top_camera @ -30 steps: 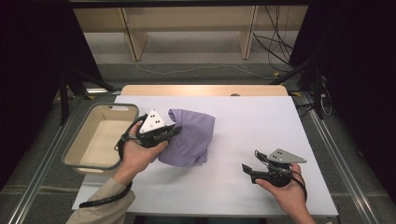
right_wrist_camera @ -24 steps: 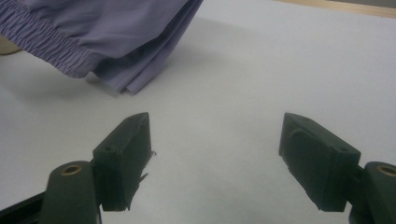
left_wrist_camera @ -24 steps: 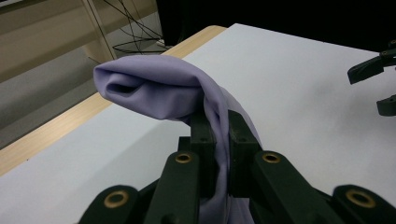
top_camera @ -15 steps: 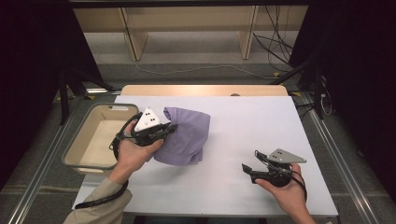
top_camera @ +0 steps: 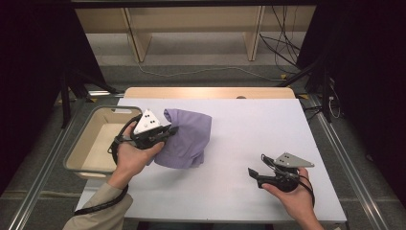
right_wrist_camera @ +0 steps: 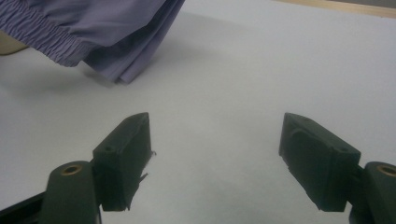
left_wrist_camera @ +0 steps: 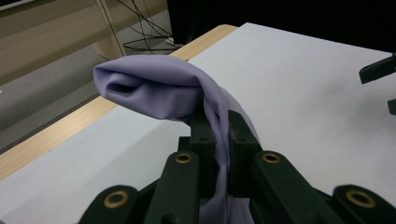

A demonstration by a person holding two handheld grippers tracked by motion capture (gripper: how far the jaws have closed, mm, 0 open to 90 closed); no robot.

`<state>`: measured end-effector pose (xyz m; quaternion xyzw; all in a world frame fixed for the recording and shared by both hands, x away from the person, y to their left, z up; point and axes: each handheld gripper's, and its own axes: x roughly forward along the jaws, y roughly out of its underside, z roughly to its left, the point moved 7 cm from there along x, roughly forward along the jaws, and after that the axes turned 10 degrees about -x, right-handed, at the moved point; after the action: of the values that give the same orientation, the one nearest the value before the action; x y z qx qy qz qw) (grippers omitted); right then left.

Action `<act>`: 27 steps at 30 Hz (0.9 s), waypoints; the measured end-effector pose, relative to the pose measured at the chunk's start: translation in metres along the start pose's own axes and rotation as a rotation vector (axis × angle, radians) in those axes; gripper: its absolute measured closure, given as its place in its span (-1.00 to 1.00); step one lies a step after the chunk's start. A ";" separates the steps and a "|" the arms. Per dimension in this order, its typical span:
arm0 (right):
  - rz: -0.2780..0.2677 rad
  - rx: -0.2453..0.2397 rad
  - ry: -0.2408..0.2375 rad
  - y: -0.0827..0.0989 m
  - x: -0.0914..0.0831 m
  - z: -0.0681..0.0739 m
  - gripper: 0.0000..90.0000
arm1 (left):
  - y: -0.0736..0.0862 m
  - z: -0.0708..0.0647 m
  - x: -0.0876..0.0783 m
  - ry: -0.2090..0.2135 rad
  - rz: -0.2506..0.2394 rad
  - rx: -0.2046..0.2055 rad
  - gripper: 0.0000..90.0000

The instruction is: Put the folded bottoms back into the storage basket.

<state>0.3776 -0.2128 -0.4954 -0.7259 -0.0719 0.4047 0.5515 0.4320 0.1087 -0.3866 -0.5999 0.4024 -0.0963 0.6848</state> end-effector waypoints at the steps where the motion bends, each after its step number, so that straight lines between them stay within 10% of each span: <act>1: 0.000 0.000 0.000 0.000 0.000 0.000 -0.42 | 0.000 0.000 0.000 -0.001 0.000 0.001 0.85; 27: 0.001 -0.001 0.000 0.000 0.000 0.000 -0.42 | -0.001 0.008 -0.011 -0.022 0.007 0.003 0.85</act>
<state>0.3780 -0.2125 -0.4953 -0.7261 -0.0716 0.4053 0.5509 0.4306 0.1215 -0.3815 -0.5985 0.3967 -0.0877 0.6904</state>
